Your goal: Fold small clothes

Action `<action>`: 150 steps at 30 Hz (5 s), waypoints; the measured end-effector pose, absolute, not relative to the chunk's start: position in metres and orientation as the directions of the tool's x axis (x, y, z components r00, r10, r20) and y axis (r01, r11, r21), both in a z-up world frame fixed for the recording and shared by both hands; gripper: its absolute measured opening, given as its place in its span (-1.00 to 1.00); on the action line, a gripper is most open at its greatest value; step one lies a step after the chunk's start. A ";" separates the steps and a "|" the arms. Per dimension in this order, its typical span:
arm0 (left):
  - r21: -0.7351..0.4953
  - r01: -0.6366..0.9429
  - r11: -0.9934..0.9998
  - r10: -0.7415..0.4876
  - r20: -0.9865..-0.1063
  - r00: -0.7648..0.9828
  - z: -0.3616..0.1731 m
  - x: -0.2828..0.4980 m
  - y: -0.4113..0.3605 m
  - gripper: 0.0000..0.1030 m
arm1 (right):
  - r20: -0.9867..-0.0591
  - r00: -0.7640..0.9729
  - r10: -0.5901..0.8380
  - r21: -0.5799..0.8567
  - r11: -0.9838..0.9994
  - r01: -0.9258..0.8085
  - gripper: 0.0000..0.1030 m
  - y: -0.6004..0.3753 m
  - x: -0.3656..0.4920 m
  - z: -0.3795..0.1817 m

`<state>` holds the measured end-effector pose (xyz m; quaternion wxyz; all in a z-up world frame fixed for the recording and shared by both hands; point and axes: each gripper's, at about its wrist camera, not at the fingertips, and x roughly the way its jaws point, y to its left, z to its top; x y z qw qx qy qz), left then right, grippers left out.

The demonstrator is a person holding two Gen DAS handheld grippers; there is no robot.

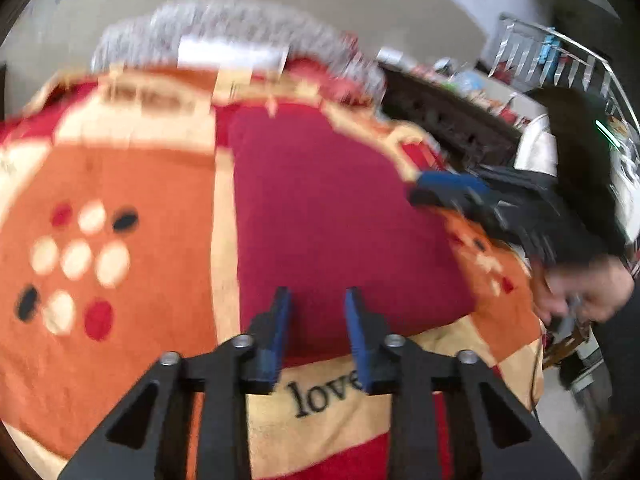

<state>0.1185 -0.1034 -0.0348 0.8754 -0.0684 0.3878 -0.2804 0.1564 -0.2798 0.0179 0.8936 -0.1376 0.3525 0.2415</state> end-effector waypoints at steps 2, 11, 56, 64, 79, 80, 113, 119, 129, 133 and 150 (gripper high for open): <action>-0.327 0.442 0.835 -0.535 -0.668 0.517 -0.049 0.123 -0.113 -0.56 | -0.747 0.598 0.291 -0.138 0.812 -0.567 -0.53 -0.272 0.147 -0.009; -0.362 0.451 0.816 -0.568 -0.644 0.512 -0.041 0.129 -0.102 -0.55 | -0.736 0.616 0.281 -0.068 0.875 -0.480 -0.49 -0.296 0.154 -0.043; -0.547 0.380 0.746 -0.665 -0.579 0.472 -0.073 0.223 -0.110 0.06 | -0.405 0.678 0.613 0.835 0.550 0.002 0.72 -0.422 0.187 -0.068; -0.526 0.385 0.759 -0.650 -0.577 0.494 -0.073 0.221 -0.111 0.10 | -0.417 0.641 0.645 0.812 0.582 -0.057 0.78 -0.412 0.204 -0.083; -0.518 0.395 0.759 -0.650 -0.562 0.512 -0.063 0.216 -0.106 -0.13 | -0.580 0.616 0.534 0.610 0.785 -0.106 -0.15 -0.368 0.194 -0.064; -0.514 0.401 0.759 -0.650 -0.555 0.519 -0.058 0.212 -0.104 -0.16 | -0.589 0.621 0.516 0.587 0.802 -0.110 -0.18 -0.364 0.190 -0.056; -0.233 0.379 0.896 -0.439 -0.593 0.675 -0.017 0.155 0.004 -0.46 | -0.598 0.693 0.402 0.124 0.901 -0.415 0.01 -0.192 0.219 0.034; -0.352 0.328 0.877 -0.481 -0.615 0.625 -0.055 0.164 0.004 -0.55 | -0.721 0.595 0.354 0.040 0.879 -0.475 -0.59 -0.132 0.268 -0.001; -0.385 0.343 0.857 -0.514 -0.587 0.626 -0.057 0.162 0.006 -0.55 | -0.764 0.595 0.250 0.028 0.934 -0.356 -0.77 -0.162 0.306 -0.047; -0.407 0.334 0.850 -0.523 -0.578 0.626 -0.058 0.164 0.010 -0.55 | -0.711 0.601 0.365 0.091 0.895 -0.436 -0.76 -0.162 0.270 -0.005; -0.318 0.341 0.885 -0.466 -0.630 0.621 -0.058 0.162 -0.007 -0.39 | -0.706 0.654 0.273 -0.147 0.846 -0.512 -0.73 -0.150 0.167 -0.065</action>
